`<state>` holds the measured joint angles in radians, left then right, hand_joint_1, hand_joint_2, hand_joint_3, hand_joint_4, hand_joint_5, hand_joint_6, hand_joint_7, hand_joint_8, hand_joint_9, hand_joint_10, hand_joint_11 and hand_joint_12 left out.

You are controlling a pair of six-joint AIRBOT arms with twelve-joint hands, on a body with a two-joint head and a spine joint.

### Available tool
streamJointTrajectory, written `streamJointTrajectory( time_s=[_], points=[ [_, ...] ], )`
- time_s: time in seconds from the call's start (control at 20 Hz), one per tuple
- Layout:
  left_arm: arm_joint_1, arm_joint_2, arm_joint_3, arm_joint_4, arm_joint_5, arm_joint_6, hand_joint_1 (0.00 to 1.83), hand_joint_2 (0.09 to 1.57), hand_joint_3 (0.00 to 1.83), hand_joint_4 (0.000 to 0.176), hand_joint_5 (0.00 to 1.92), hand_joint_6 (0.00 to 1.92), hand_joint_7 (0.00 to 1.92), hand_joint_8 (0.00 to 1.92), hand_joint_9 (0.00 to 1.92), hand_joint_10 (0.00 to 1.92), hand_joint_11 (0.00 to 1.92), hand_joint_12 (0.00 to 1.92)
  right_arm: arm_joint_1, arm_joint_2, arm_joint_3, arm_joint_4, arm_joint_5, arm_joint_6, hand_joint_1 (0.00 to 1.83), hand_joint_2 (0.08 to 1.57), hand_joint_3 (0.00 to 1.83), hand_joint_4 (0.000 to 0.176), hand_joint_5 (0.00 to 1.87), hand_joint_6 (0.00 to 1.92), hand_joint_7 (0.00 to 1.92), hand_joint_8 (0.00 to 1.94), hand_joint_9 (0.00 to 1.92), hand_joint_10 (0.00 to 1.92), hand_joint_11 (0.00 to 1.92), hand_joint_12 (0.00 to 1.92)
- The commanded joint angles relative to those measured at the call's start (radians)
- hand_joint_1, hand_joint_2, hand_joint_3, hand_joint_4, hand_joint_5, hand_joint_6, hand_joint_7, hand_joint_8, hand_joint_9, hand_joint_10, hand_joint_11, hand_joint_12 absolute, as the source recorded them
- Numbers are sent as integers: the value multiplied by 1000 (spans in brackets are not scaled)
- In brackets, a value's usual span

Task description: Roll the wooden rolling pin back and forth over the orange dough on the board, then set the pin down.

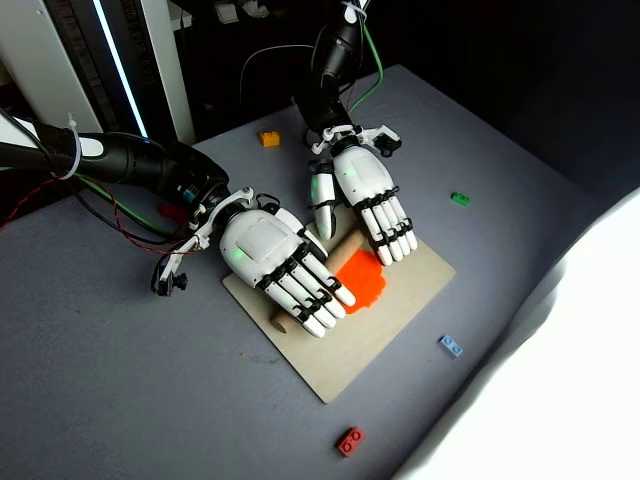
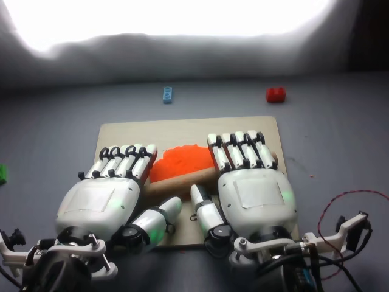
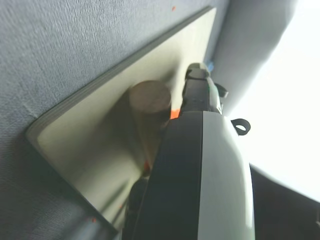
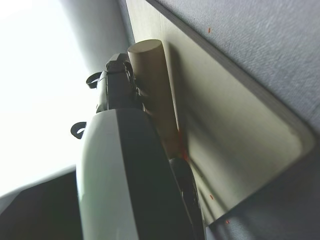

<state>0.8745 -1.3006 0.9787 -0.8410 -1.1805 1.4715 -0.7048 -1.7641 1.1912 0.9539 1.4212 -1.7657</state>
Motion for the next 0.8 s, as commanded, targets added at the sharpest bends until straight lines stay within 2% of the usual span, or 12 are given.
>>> streamJointTrajectory(
  time_s=[0.0, 0.75],
  points=[
    [-8, -2, 8, 55, -87, 1, 0, 1399, 6, 0, 0, 0, 0, 0, 0, 0, 0, 0, 9, 2, 4, -84, 79, 5, 0, 1493, 0, 0, 137, 2, 144, 0, 105, 0, 0, 198],
    [-17, -39, 76, 46, -83, -1, 0, 1400, 5, 0, 0, 0, 0, 0, 0, 0, 0, 0, 12, 5, 24, -62, 61, 10, 0, 1492, 0, 0, 137, 1, 144, 0, 106, 0, 0, 197]
  ],
)
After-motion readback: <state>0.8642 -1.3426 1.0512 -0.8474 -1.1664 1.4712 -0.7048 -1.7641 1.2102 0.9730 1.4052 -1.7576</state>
